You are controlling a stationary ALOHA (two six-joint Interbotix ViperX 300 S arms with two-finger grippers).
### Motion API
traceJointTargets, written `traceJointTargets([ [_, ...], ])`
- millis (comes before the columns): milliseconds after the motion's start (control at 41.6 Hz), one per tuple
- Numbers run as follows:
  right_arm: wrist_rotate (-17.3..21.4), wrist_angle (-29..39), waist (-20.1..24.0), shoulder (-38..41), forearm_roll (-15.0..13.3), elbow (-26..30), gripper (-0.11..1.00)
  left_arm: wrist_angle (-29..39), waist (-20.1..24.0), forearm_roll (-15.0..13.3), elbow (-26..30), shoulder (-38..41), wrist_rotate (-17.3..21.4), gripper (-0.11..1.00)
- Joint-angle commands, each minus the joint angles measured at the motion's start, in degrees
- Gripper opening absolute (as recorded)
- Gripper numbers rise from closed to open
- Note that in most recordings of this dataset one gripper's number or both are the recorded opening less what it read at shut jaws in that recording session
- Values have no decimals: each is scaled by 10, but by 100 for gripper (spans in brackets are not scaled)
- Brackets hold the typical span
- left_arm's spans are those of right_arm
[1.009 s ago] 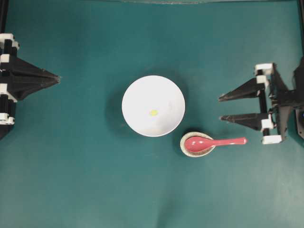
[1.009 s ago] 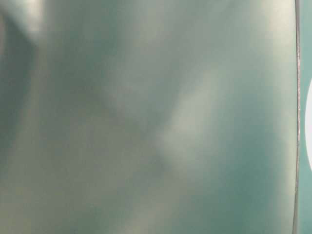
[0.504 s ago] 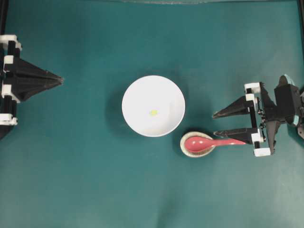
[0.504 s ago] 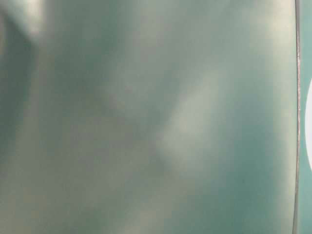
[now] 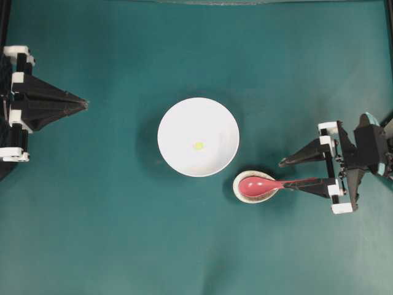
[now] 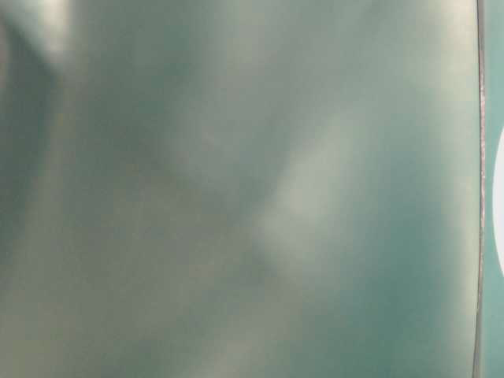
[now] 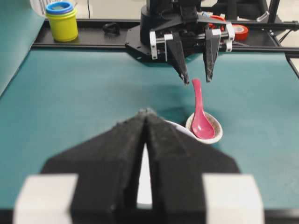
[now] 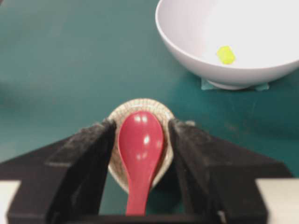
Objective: Scoop the yellow hexagonal prism block from the bowl with a spoon using the right arm.
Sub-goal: 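Close the right gripper on the red spoon handle and lift it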
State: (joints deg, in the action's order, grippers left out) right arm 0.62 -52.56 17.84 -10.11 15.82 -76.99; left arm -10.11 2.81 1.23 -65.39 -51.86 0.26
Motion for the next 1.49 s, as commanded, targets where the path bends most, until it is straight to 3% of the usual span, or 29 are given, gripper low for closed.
traceJointTargets([
  [0, -1, -28, 12, 14, 7, 0, 56, -8, 1, 2, 7, 4, 0, 0],
  [360, -1, -45, 36, 94, 26, 13, 56, -10, -12, 2, 7, 5, 0, 0],
  [721, -1, -40, 50, 105, 50, 10, 56, -15, -15, 2, 7, 5, 0, 0],
  [1465, -9, 3, 51, 105, 48, 7, 56, -12, -15, 2, 7, 4, 0, 0],
])
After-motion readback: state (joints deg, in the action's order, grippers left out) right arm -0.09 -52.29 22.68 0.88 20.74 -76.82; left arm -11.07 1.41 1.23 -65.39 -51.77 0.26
